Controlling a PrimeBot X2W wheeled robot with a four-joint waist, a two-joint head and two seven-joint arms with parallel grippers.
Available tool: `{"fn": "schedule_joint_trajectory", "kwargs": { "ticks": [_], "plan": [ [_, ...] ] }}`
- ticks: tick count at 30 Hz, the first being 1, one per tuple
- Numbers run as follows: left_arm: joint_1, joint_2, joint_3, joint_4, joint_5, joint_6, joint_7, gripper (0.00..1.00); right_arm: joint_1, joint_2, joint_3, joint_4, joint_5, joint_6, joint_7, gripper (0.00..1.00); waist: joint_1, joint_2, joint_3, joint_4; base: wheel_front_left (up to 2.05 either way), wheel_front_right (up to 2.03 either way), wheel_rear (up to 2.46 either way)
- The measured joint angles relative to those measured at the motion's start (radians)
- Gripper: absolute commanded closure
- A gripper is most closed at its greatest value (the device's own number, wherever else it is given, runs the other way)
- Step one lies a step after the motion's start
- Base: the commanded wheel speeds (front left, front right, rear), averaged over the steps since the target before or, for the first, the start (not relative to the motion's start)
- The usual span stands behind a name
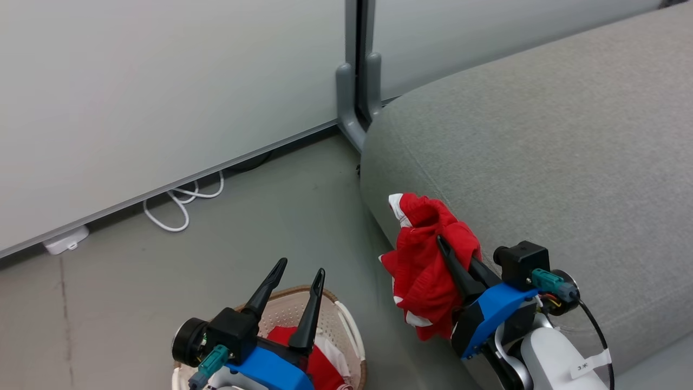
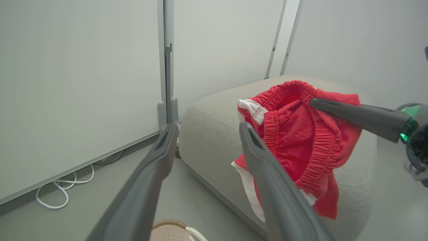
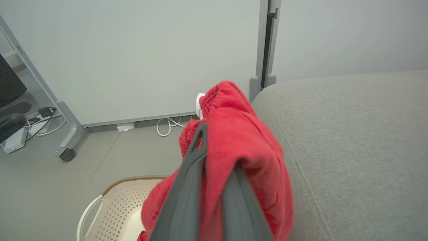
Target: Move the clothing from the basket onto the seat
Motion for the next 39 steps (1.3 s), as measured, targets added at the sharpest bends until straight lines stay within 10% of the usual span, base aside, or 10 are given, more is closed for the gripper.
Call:
{"fn": "schedule_joint_trajectory", "kwargs": {
  "ticks": [15,39],
  "plan": [
    [0.0,0.006,-0.017,-0.004,0.005,0.0,0.0,0.0,0.007,0.0,-0.018,-0.012,-0.005,0.0,-0.001,1.0,0.0,0.0,0.02,-0.186,0.0,0.0,0.0],
    [-0.026,0.019,-0.038,-0.002,0.013,0.0,0.0,0.0,-0.043,-0.001,-0.059,-0.006,-0.033,0.0,-0.013,1.0,0.0,0.0,0.06,-0.181,0.0,0.0,0.0]
  ]
}}
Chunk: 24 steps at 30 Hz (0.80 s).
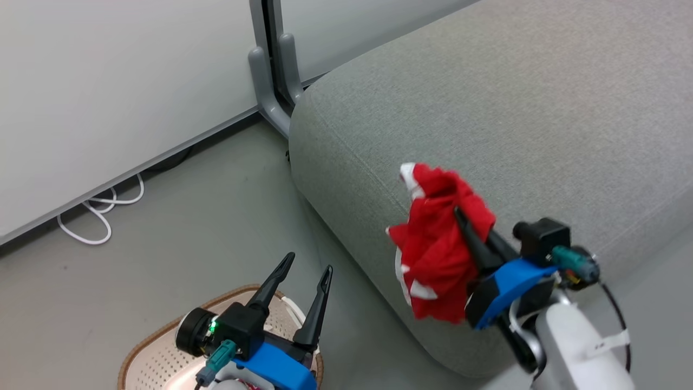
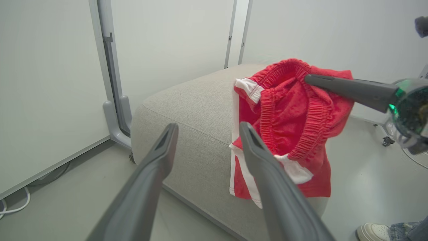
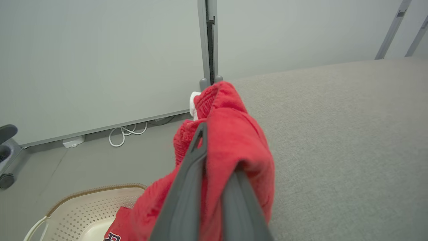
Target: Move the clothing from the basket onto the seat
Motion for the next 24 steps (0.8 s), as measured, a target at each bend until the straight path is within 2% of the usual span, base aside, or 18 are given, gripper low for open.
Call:
{"fn": "schedule_joint_trajectory", "kwargs": {
  "ticks": [8,17,24],
  "plan": [
    [-0.064,0.027,-0.016,-0.025,0.019,0.0,0.0,0.0,-0.182,-0.096,-0.143,-0.021,-0.03,0.0,0.045,1.0,0.0,0.0,0.083,0.049,0.0,0.0,0.0],
    [-0.166,0.088,-0.066,-0.058,0.043,0.0,0.0,0.0,-0.39,-0.217,-0.36,-0.042,0.087,0.0,0.094,1.0,0.0003,0.0,0.245,0.124,0.0,0.0,0.0],
    [-0.248,0.13,-0.071,-0.132,0.067,0.0,0.0,0.0,-0.506,-0.329,-0.521,0.012,0.119,0.0,0.076,1.0,0.0003,-0.0001,0.385,0.192,0.0,0.0,0.0]
  ]
}}
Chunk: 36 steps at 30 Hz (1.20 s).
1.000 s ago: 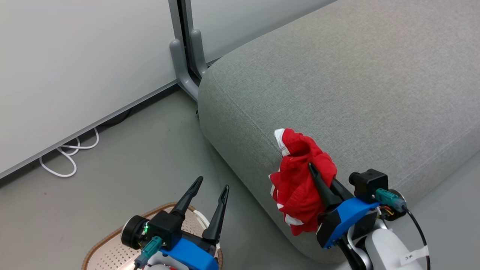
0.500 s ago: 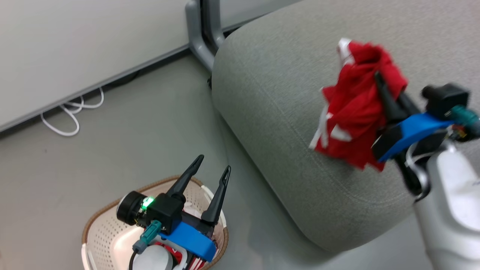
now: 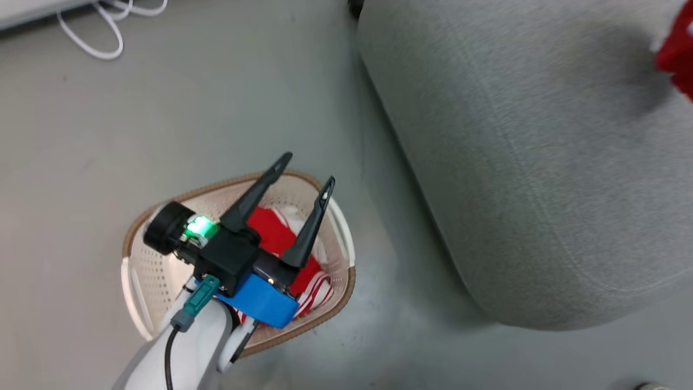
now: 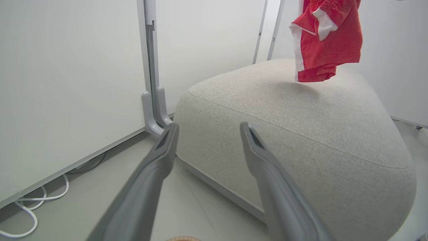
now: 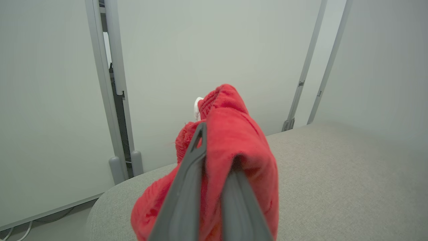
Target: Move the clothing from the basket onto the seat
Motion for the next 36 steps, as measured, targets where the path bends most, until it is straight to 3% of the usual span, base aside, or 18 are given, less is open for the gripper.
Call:
{"fn": "schedule_joint_trajectory", "kwargs": {
  "ticks": [4,11,18,27,28,29,36],
  "plan": [
    [-0.023,0.022,0.009,-0.036,0.011,0.0,0.0,0.0,-0.018,-0.04,-0.033,0.091,-0.052,0.0,-0.046,1.0,0.0,0.0,0.076,0.033,0.0,0.0,0.0],
    [-0.02,0.031,0.024,-0.058,0.026,0.0,0.0,0.0,-0.011,0.002,-0.083,0.29,-0.123,0.0,-0.145,1.0,0.0,0.0,0.158,0.077,0.0,0.0,0.0],
    [-0.017,0.03,0.033,-0.062,0.026,0.0,0.0,0.0,-0.018,0.019,-0.102,0.408,-0.164,0.0,-0.208,1.0,-0.0002,0.0,0.162,0.084,0.0,0.0,0.0],
    [-0.016,0.018,0.028,-0.057,0.029,0.0,0.0,0.0,-0.043,0.021,-0.095,0.469,-0.187,0.0,-0.232,1.0,-0.0002,0.0,0.144,0.085,0.0,0.0,0.0],
    [-0.016,0.018,0.024,-0.055,0.029,0.0,0.0,0.0,-0.046,0.02,-0.098,0.477,-0.186,0.0,-0.24,0.92,-0.0002,0.0,0.139,0.087,0.0,0.0,0.0],
    [-0.016,0.018,0.024,-0.055,0.029,0.0,0.0,0.0,-0.046,0.02,-0.098,0.477,-0.186,0.0,-0.24,0.0,-0.0002,0.0,0.139,0.087,0.0,0.0,0.0],
    [-0.016,0.014,0.024,-0.051,0.025,0.0,0.0,0.0,-0.061,0.006,-0.085,0.511,-0.186,0.0,-0.244,0.0,-0.0002,0.0,0.125,0.094,0.0,0.0,0.0]
  ]
}}
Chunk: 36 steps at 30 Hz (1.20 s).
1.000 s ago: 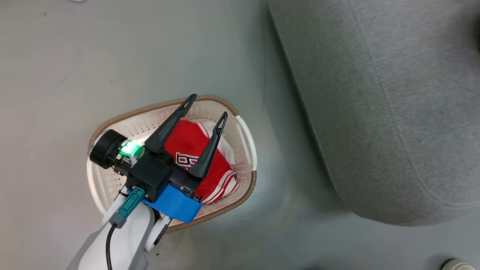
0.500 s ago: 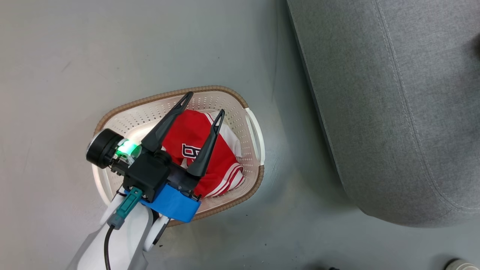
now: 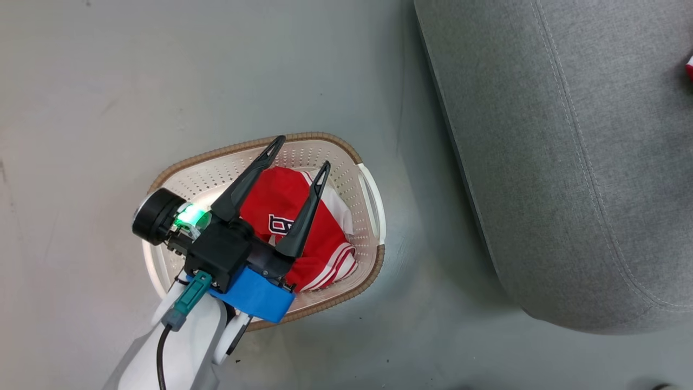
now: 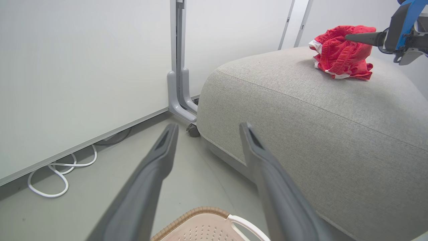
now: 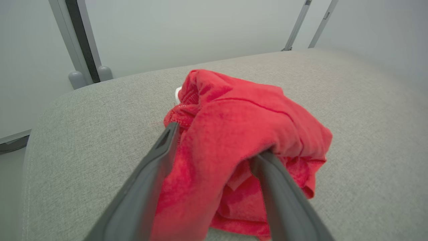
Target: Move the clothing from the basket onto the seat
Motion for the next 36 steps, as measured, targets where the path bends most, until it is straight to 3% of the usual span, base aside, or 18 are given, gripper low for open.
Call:
{"fn": "schedule_joint_trajectory", "kwargs": {
  "ticks": [6,16,24,36],
  "plan": [
    [0.01,-0.03,0.011,0.01,-0.01,0.0,0.0,0.0,0.015,-0.01,0.011,0.002,0.0,0.0,-0.006,0.0,0.0,0.0,-0.033,0.013,0.0,0.0,0.0],
    [0.074,-0.106,0.044,0.05,-0.057,0.0,0.0,0.0,0.196,-0.001,0.035,-0.068,0.0,0.0,-0.009,0.0,-0.0001,0.0,-0.173,0.064,0.0,0.0,0.0],
    [0.171,-0.148,0.133,0.111,-0.077,0.0,0.0,0.0,0.403,0.106,0.079,-0.273,-0.045,0.0,-0.002,0.0,-0.0003,0.0001,-0.326,0.108,0.0,0.0,0.0],
    [0.303,-0.179,0.26,0.165,-0.07,0.0,0.0,0.0,0.724,0.256,0.176,-0.662,-0.055,0.0,0.119,0.0,-0.0004,0.0001,-0.522,0.174,0.0,0.0,0.0]
  ]
}}
